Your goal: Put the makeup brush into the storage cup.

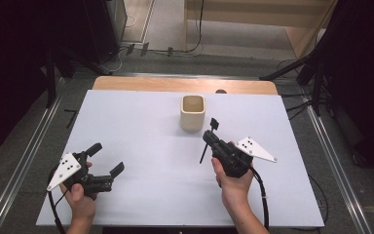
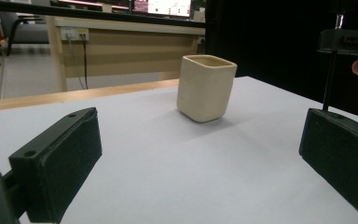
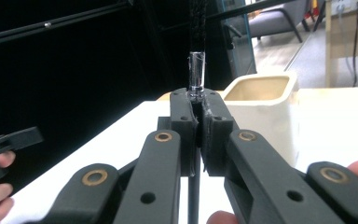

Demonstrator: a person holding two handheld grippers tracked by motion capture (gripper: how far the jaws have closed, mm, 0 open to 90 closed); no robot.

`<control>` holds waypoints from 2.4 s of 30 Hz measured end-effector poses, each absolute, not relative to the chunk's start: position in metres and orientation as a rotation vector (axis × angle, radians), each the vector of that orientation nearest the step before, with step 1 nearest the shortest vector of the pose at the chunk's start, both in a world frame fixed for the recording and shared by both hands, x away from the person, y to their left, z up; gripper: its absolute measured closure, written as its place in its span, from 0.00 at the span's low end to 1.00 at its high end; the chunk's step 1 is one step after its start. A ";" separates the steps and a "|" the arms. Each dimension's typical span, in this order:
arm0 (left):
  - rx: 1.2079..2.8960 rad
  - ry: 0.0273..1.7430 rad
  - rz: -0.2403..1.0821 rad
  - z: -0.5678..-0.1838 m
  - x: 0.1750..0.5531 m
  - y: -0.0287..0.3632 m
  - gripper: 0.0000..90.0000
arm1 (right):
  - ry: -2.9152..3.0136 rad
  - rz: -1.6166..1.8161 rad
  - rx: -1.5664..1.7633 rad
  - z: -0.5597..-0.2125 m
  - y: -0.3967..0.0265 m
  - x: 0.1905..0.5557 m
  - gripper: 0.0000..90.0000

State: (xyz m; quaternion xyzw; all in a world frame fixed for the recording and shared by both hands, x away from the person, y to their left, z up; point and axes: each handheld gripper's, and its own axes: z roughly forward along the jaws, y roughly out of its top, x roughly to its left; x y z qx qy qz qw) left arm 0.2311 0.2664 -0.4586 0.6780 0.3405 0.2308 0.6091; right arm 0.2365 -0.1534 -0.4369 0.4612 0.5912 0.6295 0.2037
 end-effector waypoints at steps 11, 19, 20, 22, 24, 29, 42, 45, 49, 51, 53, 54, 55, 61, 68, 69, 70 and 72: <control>1.560 0.816 0.565 -0.466 0.223 0.285 0.00 | 1.615 1.693 1.179 -0.411 -0.153 0.259 0.97; 1.549 0.841 0.593 -0.470 0.218 0.297 0.00 | 1.595 1.669 1.136 -0.394 -0.152 0.277 0.97; 1.541 0.843 0.593 -0.470 0.218 0.298 0.00 | 1.593 1.661 1.134 -0.393 -0.152 0.280 0.97; 1.535 0.856 0.591 -0.471 0.218 0.300 0.00 | 1.582 1.658 1.135 -0.388 -0.152 0.288 0.97; 1.530 0.861 0.585 -0.471 0.218 0.299 0.00 | 1.581 1.651 1.130 -0.386 -0.151 0.292 0.97; 1.541 0.862 0.586 -0.473 0.219 0.298 0.00 | 1.588 1.630 1.120 -0.379 -0.150 0.303 0.97; 1.533 0.864 0.575 -0.473 0.218 0.299 0.00 | 1.589 1.609 1.126 -0.371 -0.145 0.330 0.97; 1.536 0.866 0.577 -0.473 0.218 0.298 0.00 | 1.587 1.595 1.121 -0.370 -0.144 0.335 0.97; 1.532 0.870 0.578 -0.474 0.218 0.299 0.00 | 1.571 1.603 1.120 -0.370 -0.144 0.341 0.97; 1.532 0.872 0.578 -0.474 0.218 0.299 0.00 | 1.568 1.606 1.120 -0.370 -0.144 0.344 0.97; 1.531 0.871 0.578 -0.474 0.219 0.300 0.00 | 1.570 1.612 1.116 -0.369 -0.143 0.347 0.97; 1.531 0.872 0.578 -0.474 0.219 0.300 0.00 | 1.571 1.610 1.116 -0.369 -0.143 0.349 0.97; 1.532 0.871 0.579 -0.474 0.219 0.300 0.00 | 1.569 1.608 1.116 -0.369 -0.143 0.350 0.97; 1.524 0.877 0.577 -0.474 0.218 0.300 0.00 | 1.559 1.607 1.129 -0.369 -0.143 0.360 0.97; 1.533 0.873 0.577 -0.474 0.219 0.300 0.00 | 1.562 1.582 1.118 -0.377 -0.140 0.374 0.97; 1.533 0.874 0.575 -0.474 0.219 0.299 0.00 | 1.568 1.575 1.115 -0.377 -0.139 0.377 0.97; 1.533 0.873 0.575 -0.475 0.219 0.299 0.00 | 1.559 1.601 1.122 -0.379 -0.139 0.381 0.97; 1.534 0.873 0.574 -0.475 0.219 0.299 0.00 | 1.560 1.600 1.138 -0.381 -0.138 0.385 0.97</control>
